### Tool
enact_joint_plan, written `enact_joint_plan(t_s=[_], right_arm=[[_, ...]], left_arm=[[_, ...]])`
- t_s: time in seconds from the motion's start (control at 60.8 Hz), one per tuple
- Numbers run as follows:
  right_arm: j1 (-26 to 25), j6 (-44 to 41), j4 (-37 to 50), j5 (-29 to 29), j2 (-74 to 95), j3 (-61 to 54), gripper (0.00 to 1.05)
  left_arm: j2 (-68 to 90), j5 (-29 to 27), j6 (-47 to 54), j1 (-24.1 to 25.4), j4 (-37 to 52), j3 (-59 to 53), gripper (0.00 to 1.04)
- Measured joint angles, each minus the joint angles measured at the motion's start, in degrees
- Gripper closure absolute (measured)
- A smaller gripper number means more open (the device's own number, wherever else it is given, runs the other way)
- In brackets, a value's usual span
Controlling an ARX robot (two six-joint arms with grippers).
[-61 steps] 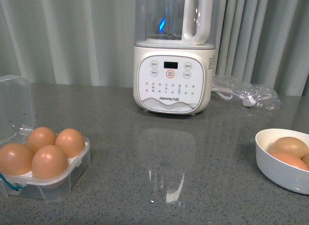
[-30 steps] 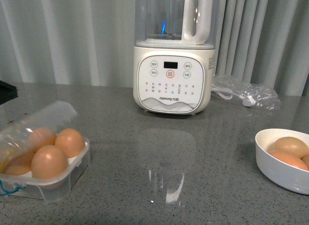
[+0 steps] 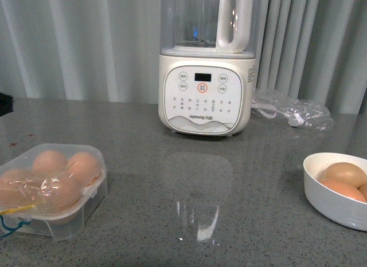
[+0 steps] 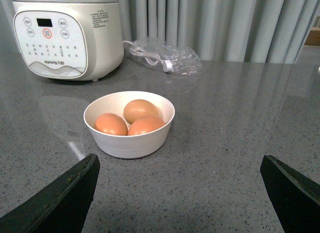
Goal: Put egg into box
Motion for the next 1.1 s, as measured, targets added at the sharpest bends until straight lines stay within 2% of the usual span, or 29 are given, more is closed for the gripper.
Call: enact_joint_plan(t_s=[0.115, 0.279, 0.395, 0.526, 0.625, 0.674, 0.74, 1.101], right_arm=[[0.0, 0.0, 0.0, 0.0, 0.0, 0.0, 0.07], [0.0, 0.0, 0.0, 0.0, 0.0, 0.0, 0.07], [0.0, 0.0, 0.0, 0.0, 0.0, 0.0, 0.07], [0.0, 0.0, 0.0, 0.0, 0.0, 0.0, 0.07], [0.0, 0.0, 0.0, 0.0, 0.0, 0.0, 0.07], [0.0, 0.0, 0.0, 0.0, 0.0, 0.0, 0.07], [0.0, 0.0, 0.0, 0.0, 0.0, 0.0, 0.07], [0.0, 0.0, 0.0, 0.0, 0.0, 0.0, 0.07]], left_arm=[[-7.0, -0.7, 7.1, -1.9, -7.3, 0.2, 0.07], [-16.2, -1.1, 11.6, -0.8, -16.2, 1.1, 0.07], [-22.2, 1.5, 12.9, 2.8, -21.9, 1.2, 0.07], [-23.8, 6.0, 12.9, 7.6, -23.2, 1.0, 0.07], [-24.5, 6.8, 12.5, 11.0, -23.5, -0.4, 0.07], [-27.4, 3.9, 8.7, 13.0, -16.1, -4.6, 0.17], [-30.3, 3.0, 4.4, 13.8, -9.2, -9.6, 0.3], [-37.1, 2.9, 0.0, 14.1, -3.7, -21.2, 0.92]])
